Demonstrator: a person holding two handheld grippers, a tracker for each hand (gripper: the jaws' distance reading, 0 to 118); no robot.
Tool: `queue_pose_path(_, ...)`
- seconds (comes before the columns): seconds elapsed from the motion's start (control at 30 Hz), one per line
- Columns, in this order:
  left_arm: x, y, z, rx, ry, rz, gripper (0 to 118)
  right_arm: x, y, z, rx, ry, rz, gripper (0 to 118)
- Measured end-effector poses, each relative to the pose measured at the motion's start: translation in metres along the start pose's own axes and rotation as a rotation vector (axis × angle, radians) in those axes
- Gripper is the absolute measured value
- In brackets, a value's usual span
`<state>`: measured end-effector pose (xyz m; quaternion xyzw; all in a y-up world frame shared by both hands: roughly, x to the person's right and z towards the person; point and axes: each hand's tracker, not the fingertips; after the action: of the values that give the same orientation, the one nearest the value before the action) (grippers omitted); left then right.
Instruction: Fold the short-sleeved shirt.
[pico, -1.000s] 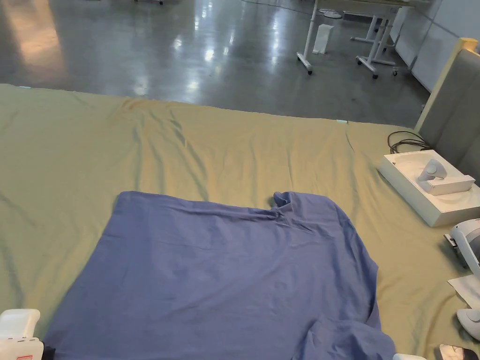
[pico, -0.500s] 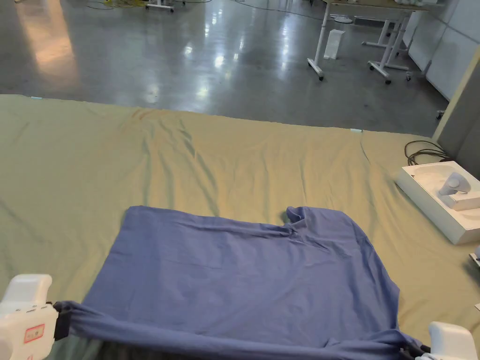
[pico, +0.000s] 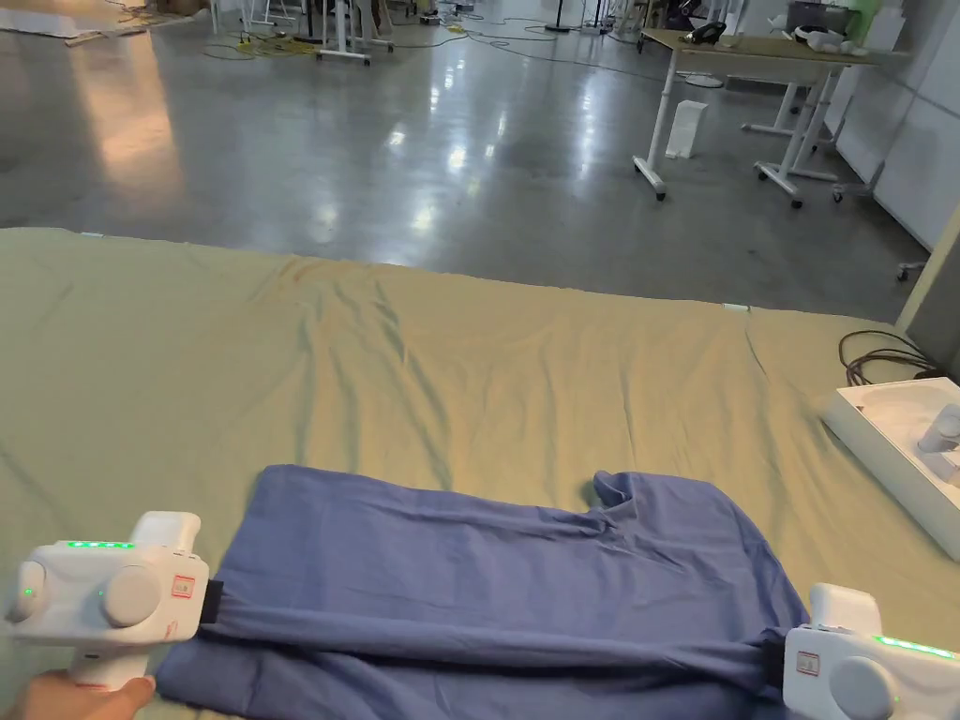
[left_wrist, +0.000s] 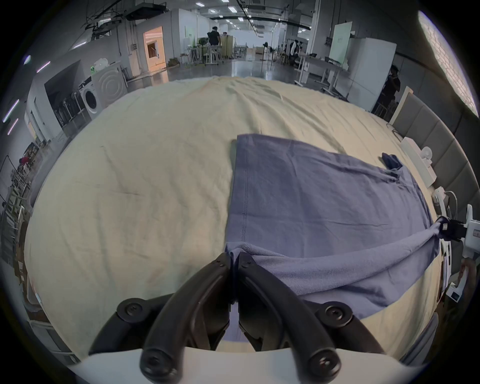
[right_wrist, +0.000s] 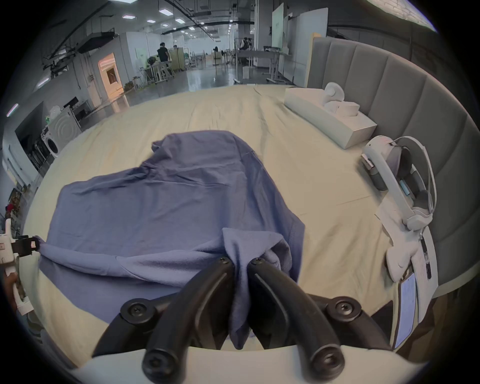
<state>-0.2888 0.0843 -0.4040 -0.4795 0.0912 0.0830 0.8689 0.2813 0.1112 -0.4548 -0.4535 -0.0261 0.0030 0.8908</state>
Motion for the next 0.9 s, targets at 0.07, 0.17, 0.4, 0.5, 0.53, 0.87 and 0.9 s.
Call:
queue_pose_path(0.07, 0.002, 0.0, -0.01, -0.025, 0.008, -0.019, 5, -0.002, 0.001, -0.01, -0.024, -0.009, 0.011, 6)
queue_pose_path(0.17, 0.004, -0.002, -0.013, -0.03, 0.009, -0.032, 9, -0.004, 0.0, -0.016, -0.03, -0.013, 0.054, 7)
queue_pose_path(0.4, 0.003, -0.008, 0.029, 0.105, -0.067, 0.01, 52, -0.006, -0.005, 0.03, 0.148, 0.005, 0.064, 56)
queue_pose_path(0.5, 0.015, -0.015, 0.062, 0.217, -0.075, -0.01, 52, -0.016, -0.009, 0.067, 0.309, 0.029, 0.052, 66)
queue_pose_path(0.53, 0.02, -0.018, 0.073, 0.264, -0.085, -0.023, 52, -0.021, -0.012, 0.081, 0.37, 0.038, 0.051, 66)
queue_pose_path(0.87, 0.075, -0.065, 0.186, 0.72, -0.026, -0.062, 52, -0.07, -0.051, 0.189, 0.797, 0.117, 0.038, 65)
queue_pose_path(0.9, 0.079, -0.068, 0.193, 0.726, -0.02, -0.062, 51, -0.075, -0.055, 0.196, 0.82, 0.122, 0.05, 62)
